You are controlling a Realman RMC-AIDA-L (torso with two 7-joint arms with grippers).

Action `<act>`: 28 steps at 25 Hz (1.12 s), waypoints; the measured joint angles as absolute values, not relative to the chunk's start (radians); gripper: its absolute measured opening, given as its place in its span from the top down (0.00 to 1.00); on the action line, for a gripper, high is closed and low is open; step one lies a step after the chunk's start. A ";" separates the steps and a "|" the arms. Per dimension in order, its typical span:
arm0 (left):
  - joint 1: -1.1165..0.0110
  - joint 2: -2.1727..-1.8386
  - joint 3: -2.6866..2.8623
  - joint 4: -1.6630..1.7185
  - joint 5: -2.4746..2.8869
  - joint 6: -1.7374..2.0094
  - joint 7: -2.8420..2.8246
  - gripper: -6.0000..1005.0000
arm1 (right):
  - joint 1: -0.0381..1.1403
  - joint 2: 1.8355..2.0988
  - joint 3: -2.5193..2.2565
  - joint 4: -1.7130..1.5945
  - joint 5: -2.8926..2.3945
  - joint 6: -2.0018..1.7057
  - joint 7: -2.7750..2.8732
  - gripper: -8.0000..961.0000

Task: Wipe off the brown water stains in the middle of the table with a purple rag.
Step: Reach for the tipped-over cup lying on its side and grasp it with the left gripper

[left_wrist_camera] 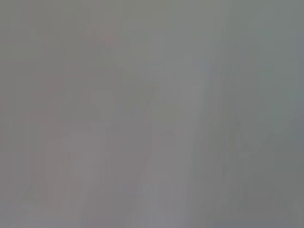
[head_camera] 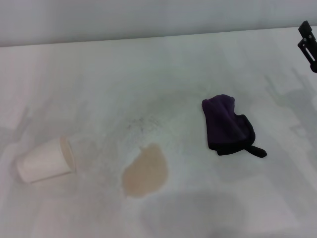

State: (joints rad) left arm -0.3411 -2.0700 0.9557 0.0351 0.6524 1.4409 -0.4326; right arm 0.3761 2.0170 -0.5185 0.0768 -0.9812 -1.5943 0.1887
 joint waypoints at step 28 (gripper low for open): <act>-0.271 -1.989 0.953 0.662 1.340 1.211 -1.248 0.11 | 0.397 2.022 -0.481 0.076 -0.954 -1.600 0.189 0.16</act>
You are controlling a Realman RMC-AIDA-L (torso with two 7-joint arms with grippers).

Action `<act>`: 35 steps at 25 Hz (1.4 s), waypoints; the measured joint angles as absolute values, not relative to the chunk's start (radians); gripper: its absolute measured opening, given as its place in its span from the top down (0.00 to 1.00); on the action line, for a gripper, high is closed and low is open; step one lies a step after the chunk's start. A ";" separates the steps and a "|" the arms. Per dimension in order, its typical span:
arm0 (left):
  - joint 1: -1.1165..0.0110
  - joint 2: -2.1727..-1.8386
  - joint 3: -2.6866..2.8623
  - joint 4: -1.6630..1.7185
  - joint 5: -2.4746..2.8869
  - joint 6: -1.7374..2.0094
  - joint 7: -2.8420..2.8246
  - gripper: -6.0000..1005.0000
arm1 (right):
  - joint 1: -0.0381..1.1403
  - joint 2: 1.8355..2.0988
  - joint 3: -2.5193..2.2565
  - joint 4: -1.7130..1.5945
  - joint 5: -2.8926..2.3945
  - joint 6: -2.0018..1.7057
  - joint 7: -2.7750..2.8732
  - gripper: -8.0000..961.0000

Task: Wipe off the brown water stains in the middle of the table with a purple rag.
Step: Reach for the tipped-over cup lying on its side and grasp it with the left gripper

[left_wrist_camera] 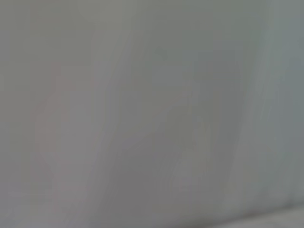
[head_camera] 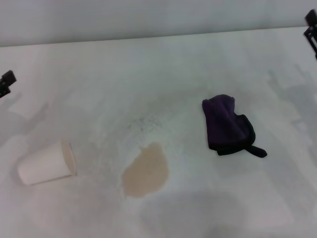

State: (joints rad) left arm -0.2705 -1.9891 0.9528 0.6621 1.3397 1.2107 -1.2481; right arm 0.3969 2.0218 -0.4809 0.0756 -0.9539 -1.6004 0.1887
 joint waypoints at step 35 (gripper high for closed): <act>-0.353 -2.027 0.922 1.308 2.327 1.673 -1.452 0.11 | 0.381 2.023 -0.320 0.103 -0.928 -1.533 0.192 0.16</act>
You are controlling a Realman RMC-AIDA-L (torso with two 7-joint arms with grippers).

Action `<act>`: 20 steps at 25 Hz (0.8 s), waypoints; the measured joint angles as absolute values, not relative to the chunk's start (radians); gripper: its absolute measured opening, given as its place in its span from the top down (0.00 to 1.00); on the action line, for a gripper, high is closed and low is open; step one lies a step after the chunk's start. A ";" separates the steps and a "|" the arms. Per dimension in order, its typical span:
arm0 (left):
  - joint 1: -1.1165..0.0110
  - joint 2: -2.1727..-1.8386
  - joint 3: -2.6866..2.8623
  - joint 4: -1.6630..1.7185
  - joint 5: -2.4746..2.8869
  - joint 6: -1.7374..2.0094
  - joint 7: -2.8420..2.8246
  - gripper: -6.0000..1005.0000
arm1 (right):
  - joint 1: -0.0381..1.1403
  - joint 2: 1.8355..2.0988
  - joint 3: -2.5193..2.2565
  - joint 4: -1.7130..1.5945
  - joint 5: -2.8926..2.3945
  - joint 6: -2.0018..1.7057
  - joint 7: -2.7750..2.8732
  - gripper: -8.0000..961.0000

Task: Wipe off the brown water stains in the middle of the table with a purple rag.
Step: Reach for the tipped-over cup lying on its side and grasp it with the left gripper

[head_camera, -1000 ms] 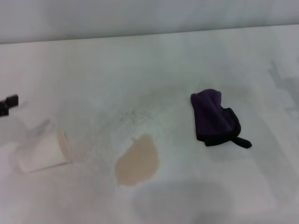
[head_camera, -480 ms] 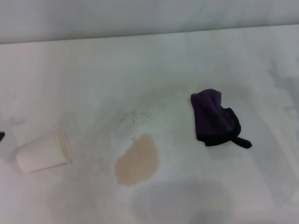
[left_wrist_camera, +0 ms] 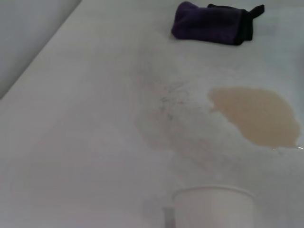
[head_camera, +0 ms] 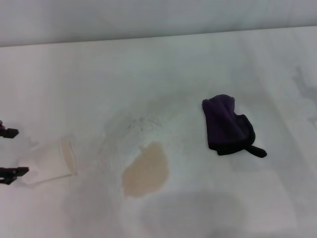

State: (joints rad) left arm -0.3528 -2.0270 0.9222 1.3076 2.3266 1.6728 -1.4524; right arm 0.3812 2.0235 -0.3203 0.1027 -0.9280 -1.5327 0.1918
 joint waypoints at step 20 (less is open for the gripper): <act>-0.429 -2.055 0.929 1.075 2.370 1.513 -1.361 0.11 | 0.382 2.025 -0.322 0.122 -0.931 -1.556 0.189 0.16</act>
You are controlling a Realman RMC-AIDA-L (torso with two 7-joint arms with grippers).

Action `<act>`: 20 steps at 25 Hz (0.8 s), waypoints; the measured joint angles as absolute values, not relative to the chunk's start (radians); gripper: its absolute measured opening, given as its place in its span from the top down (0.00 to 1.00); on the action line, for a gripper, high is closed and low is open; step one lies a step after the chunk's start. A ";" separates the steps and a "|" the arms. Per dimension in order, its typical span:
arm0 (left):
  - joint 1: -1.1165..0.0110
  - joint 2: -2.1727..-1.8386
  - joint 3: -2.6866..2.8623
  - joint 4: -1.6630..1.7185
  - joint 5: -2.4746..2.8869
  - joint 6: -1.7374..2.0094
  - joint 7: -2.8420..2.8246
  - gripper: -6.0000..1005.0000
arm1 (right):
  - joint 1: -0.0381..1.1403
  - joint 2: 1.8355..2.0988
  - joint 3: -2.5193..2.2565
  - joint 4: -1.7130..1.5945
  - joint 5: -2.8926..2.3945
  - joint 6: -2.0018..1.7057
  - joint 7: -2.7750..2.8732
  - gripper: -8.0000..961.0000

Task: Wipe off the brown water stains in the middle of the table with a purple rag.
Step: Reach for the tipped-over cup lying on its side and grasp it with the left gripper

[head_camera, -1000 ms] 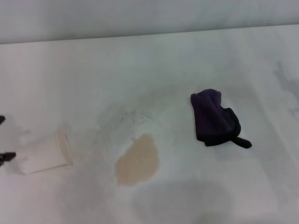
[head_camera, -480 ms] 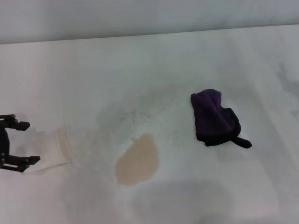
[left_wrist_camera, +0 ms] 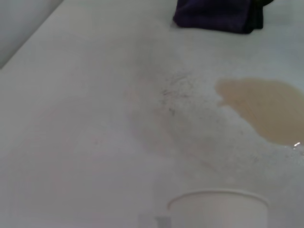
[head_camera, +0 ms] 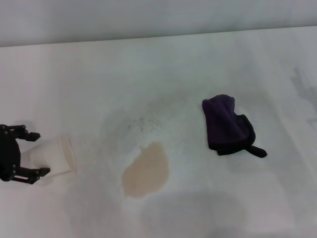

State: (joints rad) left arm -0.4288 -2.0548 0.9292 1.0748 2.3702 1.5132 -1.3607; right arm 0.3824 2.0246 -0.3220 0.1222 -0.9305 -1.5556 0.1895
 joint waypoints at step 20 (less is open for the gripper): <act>-0.482 -2.063 0.924 0.914 2.362 1.430 -1.272 0.11 | 0.379 2.025 -0.322 0.142 -0.934 -1.547 0.189 0.16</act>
State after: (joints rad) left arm -0.4817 -2.0635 0.9243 0.9143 2.3621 1.4301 -1.2721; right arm 0.3791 2.0248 -0.3220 0.1417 -0.9343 -1.5471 0.1887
